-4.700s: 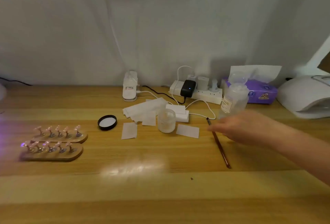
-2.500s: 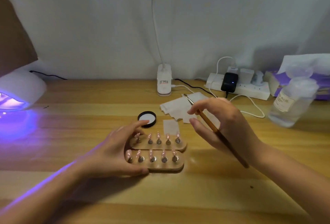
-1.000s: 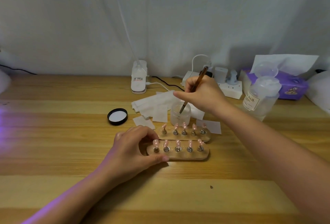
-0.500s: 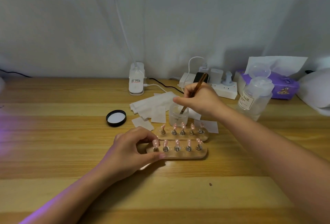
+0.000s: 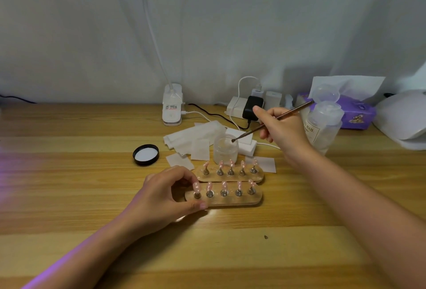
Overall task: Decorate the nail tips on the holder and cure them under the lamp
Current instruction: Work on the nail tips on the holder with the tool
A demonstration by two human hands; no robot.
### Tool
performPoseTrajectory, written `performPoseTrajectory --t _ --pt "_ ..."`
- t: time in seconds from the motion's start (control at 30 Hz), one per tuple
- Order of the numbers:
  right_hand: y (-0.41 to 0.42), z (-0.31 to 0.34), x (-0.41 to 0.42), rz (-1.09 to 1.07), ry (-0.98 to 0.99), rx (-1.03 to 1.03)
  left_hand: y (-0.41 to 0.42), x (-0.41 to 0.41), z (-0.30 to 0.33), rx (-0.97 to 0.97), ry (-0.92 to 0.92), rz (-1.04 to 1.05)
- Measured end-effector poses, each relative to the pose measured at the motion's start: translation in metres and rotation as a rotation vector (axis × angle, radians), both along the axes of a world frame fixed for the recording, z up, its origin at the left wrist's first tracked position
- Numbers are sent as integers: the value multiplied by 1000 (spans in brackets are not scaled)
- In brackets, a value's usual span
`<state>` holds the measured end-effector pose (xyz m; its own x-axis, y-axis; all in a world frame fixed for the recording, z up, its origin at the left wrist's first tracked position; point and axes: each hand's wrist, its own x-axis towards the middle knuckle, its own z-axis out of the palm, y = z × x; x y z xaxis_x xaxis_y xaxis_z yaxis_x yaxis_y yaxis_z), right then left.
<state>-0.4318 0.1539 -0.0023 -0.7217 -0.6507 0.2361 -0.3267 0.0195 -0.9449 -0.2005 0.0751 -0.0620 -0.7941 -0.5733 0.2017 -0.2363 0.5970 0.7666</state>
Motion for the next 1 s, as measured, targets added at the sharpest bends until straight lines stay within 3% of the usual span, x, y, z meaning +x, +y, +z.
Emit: performPoseTrajectory --t 0.23,0.67,1.0 --pt "10 -2 -2 72 -16 -21 2 0 3 6 -5 3" --pt "16 -4 -12 -72 -130 -50 6 -2 7 18 -15 4" --pt "10 -13 -6 -27 -173 -33 7 -2 8 26 -3 -2"
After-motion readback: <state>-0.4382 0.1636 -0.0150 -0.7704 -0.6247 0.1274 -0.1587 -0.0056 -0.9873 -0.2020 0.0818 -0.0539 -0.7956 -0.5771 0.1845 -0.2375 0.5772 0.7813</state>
